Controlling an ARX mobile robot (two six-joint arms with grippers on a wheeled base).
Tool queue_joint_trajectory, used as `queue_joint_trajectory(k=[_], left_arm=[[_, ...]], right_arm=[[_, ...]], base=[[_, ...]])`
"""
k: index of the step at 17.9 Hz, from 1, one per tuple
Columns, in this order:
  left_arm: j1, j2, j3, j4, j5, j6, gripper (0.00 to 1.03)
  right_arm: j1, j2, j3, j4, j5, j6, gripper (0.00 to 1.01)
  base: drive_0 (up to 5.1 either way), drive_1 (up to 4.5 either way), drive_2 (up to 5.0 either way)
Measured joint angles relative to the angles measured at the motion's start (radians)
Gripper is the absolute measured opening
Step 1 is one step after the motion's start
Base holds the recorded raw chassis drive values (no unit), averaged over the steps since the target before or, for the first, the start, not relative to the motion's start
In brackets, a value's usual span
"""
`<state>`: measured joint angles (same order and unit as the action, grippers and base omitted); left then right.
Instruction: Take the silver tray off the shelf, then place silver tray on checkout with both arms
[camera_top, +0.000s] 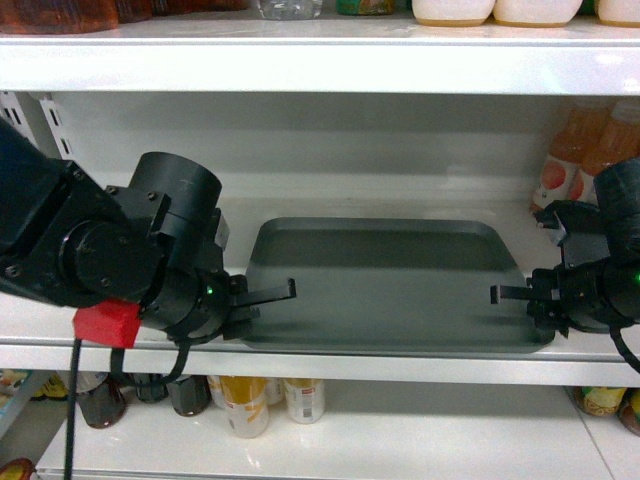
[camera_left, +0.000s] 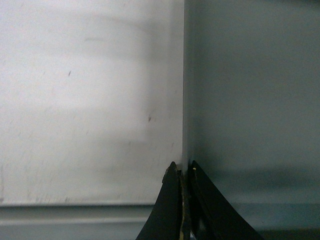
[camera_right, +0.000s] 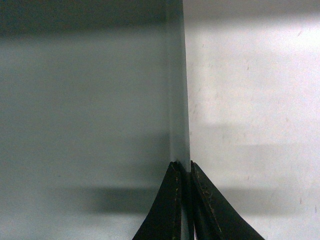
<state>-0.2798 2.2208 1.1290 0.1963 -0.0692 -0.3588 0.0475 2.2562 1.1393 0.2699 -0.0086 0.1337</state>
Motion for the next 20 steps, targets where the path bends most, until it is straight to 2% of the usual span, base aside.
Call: queue_joint_trajectory(k=[3, 7, 10, 13, 17, 20], left_arm=[[-0.006, -0.101, -0.163, 0.1, -0.022, 0.02, 0.03], [-0.006, -0.344, -0.346, 0.203, -0.027, 0.035, 0.03], [-0.02, -0.558, -0.528, 0.233, -0.051, 0.047, 0.03], [-0.04, -0.762, -0.732, 0.216, -0.064, 0.036, 0.03], [-0.041, -0.787, -0.742, 0.223, -0.069, 0.026, 0.03], [-0.041, -0.786, -0.742, 0.224, -0.069, 0.026, 0.03]], right_arm=[[0.006, -0.109, -0.164, 0.08, -0.019, 0.014, 0.03], [0.012, -0.37, -0.375, 0.195, -0.05, 0.035, 0.03], [0.029, -0.592, -0.555, 0.204, -0.076, 0.054, 0.03], [0.063, -0.801, -0.732, 0.174, -0.084, 0.076, 0.02], [0.064, -0.818, -0.732, 0.182, -0.089, 0.082, 0.02], [0.064, -0.818, -0.731, 0.183, -0.089, 0.083, 0.02]], base=[[0.0, 0.0, 0.0], [0.0, 0.0, 0.0], [0.0, 0.0, 0.0], [0.0, 0.0, 0.0], [0.0, 0.0, 0.0], [0.0, -2.72, 2.7]])
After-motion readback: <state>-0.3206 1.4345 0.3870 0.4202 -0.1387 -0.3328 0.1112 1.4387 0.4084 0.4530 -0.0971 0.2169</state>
